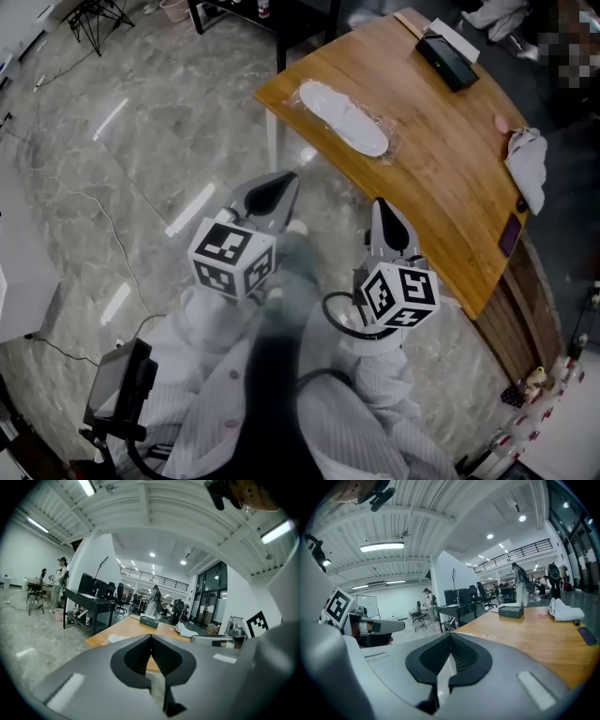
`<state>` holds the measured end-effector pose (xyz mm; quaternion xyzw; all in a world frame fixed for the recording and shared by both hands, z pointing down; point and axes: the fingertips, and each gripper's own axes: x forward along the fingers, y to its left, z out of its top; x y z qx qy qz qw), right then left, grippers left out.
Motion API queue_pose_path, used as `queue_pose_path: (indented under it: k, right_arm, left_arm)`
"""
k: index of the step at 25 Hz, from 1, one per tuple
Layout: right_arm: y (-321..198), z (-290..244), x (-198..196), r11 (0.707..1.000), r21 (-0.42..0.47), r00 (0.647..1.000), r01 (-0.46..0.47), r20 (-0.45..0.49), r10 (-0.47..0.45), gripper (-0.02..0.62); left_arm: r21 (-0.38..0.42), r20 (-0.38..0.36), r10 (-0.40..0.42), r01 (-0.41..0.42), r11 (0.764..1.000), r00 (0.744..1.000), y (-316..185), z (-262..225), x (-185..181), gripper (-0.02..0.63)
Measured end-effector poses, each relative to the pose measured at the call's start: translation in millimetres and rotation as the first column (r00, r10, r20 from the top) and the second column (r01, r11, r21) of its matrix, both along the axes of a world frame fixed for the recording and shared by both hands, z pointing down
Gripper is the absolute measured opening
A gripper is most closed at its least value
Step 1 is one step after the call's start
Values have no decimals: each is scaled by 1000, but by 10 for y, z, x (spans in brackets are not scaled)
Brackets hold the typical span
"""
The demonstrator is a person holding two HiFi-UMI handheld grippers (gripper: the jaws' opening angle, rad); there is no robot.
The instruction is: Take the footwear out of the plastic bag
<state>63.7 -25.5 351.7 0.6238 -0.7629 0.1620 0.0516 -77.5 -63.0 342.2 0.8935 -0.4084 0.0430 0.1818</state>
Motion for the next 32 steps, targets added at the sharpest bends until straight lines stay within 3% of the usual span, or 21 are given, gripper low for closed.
queue_pose_path:
  k: [8,15,20,24,27,30,32]
  right_arm:
    - [-1197,376,419,995,-87,998,-57,-31,54,14]
    - [-1733,679,805,967,-215,990,-138,2,142,14]
    - [-1738,1031,1100,917,-343,967,-203,74,242,15]
    - [-1831,1363,1363,878,-445,930,-178,216,298,49]
    - [-1824,1610,1448,844,-523,872,-119,351,340,66]
    - [-1812,1815,1451,820,-572,820,-2,468,328,108]
    - [-1818,1941,1438,800,-594,786,85,534,313,125]
  left_arm:
    - [-123,39,131,-126,984,991,-1329,382,265,2]
    - [-280,26,255,-238,930,967,-2126,736,483,2]
    - [-395,-14,358,-334,856,933,-2429,977,594,2]
    - [-462,-56,382,-363,809,922,-2794,1146,586,2]
    - [-546,-94,429,-407,733,899,-2981,1342,549,13]
    - [-622,-124,448,-421,660,885,-3134,1584,473,69]
    - [-688,-132,466,-419,592,875,-3185,1768,420,90]
